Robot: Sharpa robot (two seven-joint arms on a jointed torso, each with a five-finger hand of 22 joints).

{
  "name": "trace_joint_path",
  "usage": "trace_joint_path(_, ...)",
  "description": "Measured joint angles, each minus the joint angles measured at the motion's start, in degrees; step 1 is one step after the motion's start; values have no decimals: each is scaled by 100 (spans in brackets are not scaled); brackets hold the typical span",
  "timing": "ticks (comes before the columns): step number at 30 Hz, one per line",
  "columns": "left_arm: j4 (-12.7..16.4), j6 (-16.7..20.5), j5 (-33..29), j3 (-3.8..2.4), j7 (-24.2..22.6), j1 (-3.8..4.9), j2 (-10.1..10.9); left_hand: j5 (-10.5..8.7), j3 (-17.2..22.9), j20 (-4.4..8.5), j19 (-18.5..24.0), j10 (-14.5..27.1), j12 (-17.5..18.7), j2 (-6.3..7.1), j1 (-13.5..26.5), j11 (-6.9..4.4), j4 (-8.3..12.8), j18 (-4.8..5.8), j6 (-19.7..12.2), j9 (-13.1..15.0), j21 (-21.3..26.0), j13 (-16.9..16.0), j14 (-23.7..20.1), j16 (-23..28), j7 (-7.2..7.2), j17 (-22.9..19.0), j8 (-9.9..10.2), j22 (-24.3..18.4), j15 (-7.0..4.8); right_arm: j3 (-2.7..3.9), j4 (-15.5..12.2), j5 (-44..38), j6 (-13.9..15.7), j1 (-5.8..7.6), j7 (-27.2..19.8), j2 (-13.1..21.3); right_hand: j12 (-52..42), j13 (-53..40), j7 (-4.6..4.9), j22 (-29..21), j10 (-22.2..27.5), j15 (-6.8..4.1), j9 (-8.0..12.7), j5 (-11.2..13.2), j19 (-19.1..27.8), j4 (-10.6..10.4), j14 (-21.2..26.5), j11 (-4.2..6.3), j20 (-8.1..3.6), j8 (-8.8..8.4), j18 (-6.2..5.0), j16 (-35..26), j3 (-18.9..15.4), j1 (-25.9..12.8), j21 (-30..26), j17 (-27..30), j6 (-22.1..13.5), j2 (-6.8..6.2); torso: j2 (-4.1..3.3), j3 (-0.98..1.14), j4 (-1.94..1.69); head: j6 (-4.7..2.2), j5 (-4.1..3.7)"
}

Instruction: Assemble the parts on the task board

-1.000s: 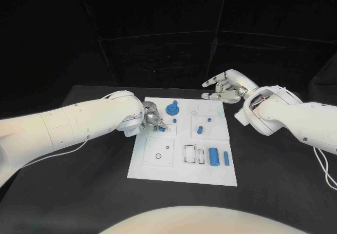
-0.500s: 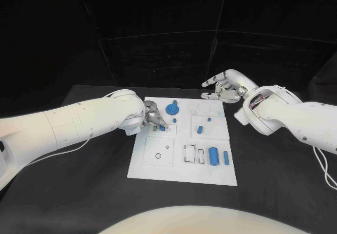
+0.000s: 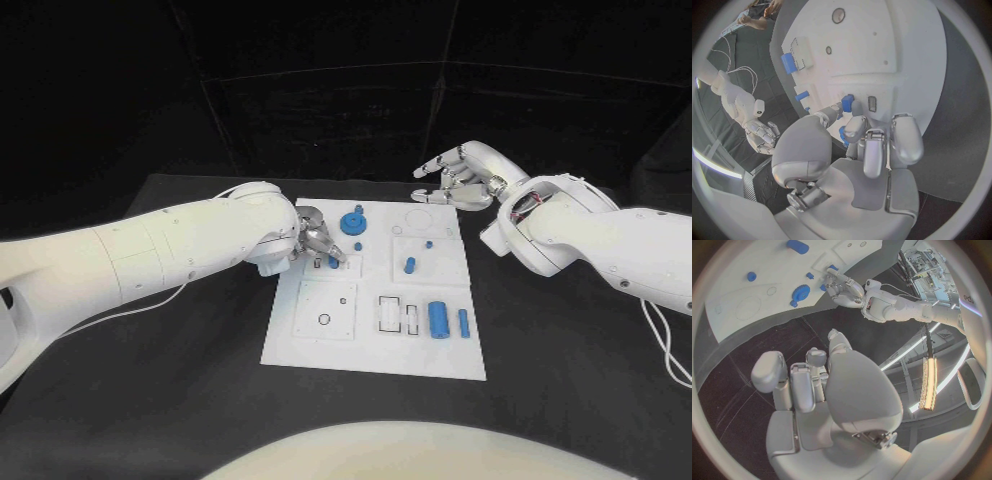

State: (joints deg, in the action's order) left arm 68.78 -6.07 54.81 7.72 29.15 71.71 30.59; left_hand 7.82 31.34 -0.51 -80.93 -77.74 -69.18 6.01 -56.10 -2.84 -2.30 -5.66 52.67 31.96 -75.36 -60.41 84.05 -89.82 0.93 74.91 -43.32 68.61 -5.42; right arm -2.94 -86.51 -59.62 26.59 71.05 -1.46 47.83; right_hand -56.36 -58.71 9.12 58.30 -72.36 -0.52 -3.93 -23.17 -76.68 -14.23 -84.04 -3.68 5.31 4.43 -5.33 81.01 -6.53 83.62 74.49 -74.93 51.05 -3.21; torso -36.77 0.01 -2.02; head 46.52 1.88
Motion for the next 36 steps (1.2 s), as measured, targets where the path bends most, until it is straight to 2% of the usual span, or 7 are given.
trace_joint_path(9, -24, -52, 1, 4, 5, 0, -15, -12, -410, 9, -31, -64, -35, 24, 252, -18, -217, 34, 109, -3, -41, -53, -21, 0, -13, 0, -26, 61, -21, 0, -3, 53, -4, 0, 0, -3, 0, 0, 0, 0, 0, 0, 0, 0, 0, 0, 0, 0, 0, 0, 0, 0, 0, -1, 0, 1, 0, 1, 0, 0, 0, 4, -3)
trace_joint_path(12, -26, -53, 1, 4, 6, -1, -14, -30, -933, 0, -41, -69, -55, 77, 411, -13, -409, 84, 140, -3, -41, -66, -7, 0, -43, 0, -45, 87, -35, 0, 0, 67, -5, 0, -2, -3, 0, -1, 0, 0, 0, 0, 0, 0, 0, 0, 0, 0, 0, 0, 0, 0, 0, -17, 0, 1, 0, 17, 1, 0, 0, 4, -8)
trace_joint_path(17, -8, -31, 1, 4, 7, -1, 18, -466, -1691, 20, -61, -80, -55, 77, 411, -24, -627, 84, 153, -18, -41, -72, 0, 0, -56, 0, -45, 121, -41, 0, 7, 86, -6, 0, -4, -5, 0, -1, 0, 0, 0, 0, 0, 0, 0, 0, 0, 0, 0, 0, 0, 0, 0, -23, 0, 1, 0, 23, 2, -4, -3, 5, -12)
trace_joint_path(25, 127, 51, 1, -19, 8, 58, 127, -494, -2211, 20, -61, -100, -55, 115, 403, -43, -836, 84, 160, -18, -41, -78, -17, 0, -63, 0, -45, 128, -65, 0, 36, 98, -3, 0, -5, -8, 12, 26, 0, -47, 0, 0, 0, 0, 0, -16, 0, 0, 0, 0, 0, 0, -16, -22, -22, 1, 0, 22, 3, -7, -5, -4, -13)
trace_joint_path(30, 234, 69, 1, -200, 12, 101, 244, -494, -2385, 45, -35, -86, -15, 111, 240, -56, -868, 83, 160, -18, -10, -1, 0, 0, -63, 0, -45, 55, -82, 0, 62, 104, 1, 0, -4, -8, 25, 26, 0, -50, 0, 0, 0, 0, 0, -16, 0, 0, 0, 0, 0, 0, -16, -22, -22, 1, 0, 22, 4, -8, -5, -5, -8)
trace_joint_path(33, 277, 13, 1, -331, 14, 191, 325, -494, -2414, 37, 28, 81, 177, -35, -89, -12, -785, 84, -21, -56, 125, 225, 0, 0, 26, 0, 55, -109, -82, 0, 74, 106, 2, 0, -2, -8, 24, 26, 0, -49, 0, 0, 0, 0, 0, -16, 0, 0, 0, 0, 0, 0, -16, -22, -22, 2, 0, 22, 5, -8, -6, -5, -19)
trace_joint_path(36, 259, -132, 2, -405, 18, 336, 393, -494, -2414, -43, 168, 307, 462, -215, -456, 152, -660, 84, -337, -217, 338, 593, -1, 0, 184, 0, 337, -364, 26, 0, 90, 108, 2, 0, 0, -8, 25, 26, 0, -49, 0, 0, 0, 0, -1, -16, 0, 0, 0, 0, 0, 0, -16, -22, -22, 2, 0, 22, 5, -8, -7, -5, -25)
